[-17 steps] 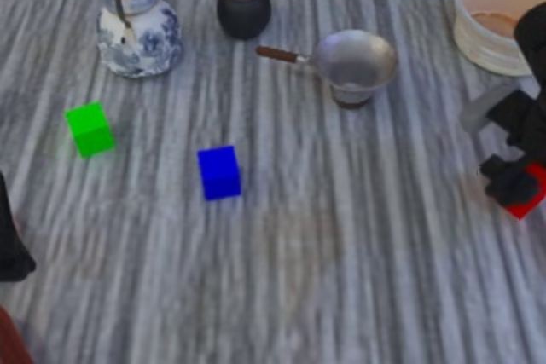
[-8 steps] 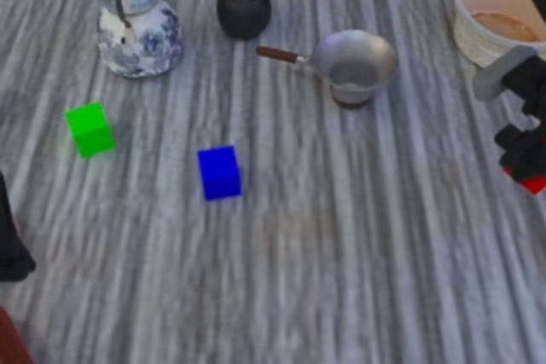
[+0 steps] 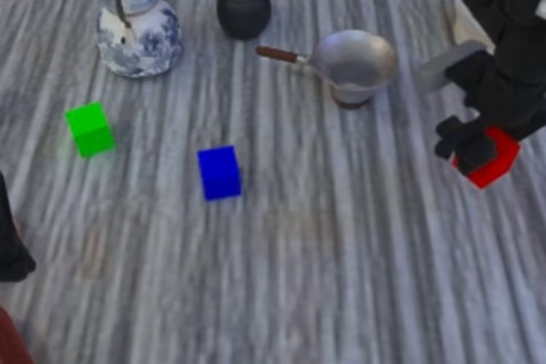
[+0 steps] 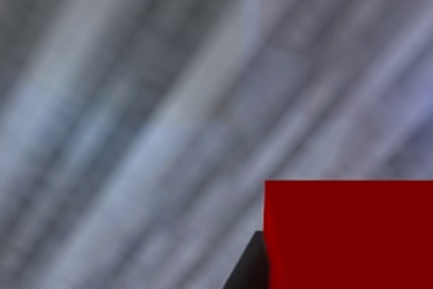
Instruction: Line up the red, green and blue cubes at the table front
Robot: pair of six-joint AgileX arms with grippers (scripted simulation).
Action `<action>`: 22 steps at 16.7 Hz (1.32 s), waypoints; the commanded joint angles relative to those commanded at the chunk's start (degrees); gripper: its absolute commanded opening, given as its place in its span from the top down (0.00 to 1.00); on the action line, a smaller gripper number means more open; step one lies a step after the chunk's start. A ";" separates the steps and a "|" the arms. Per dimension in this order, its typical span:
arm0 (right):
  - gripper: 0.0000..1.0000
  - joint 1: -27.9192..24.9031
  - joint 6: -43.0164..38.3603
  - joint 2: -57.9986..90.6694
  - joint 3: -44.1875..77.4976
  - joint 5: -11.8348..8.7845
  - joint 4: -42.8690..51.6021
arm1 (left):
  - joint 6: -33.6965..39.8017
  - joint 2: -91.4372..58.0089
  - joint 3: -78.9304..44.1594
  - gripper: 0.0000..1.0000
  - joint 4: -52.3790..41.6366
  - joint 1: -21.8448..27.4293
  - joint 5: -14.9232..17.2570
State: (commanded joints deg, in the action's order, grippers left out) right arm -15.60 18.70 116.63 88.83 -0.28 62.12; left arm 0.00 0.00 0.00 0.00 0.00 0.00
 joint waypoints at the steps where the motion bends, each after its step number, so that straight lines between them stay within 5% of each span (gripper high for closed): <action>1: 1.00 -2.40 -3.95 1.14 1.76 0.11 0.86 | 0.00 0.00 0.00 0.00 0.00 0.00 0.00; 13: 1.00 -36.77 -67.55 13.45 22.89 1.09 11.46 | 0.00 0.00 0.00 0.00 0.00 0.00 0.00; 17: 1.00 -43.24 -77.60 14.06 26.47 1.72 12.34 | 0.00 0.00 0.00 0.00 0.00 0.00 0.00; 22: 1.00 -44.15 -78.90 14.03 26.93 1.85 12.39 | 0.00 0.00 0.00 0.00 0.00 0.00 0.00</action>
State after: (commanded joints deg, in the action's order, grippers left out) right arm -59.74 -60.20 130.66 115.76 1.57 74.52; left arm 0.00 0.00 0.00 0.00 0.00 0.00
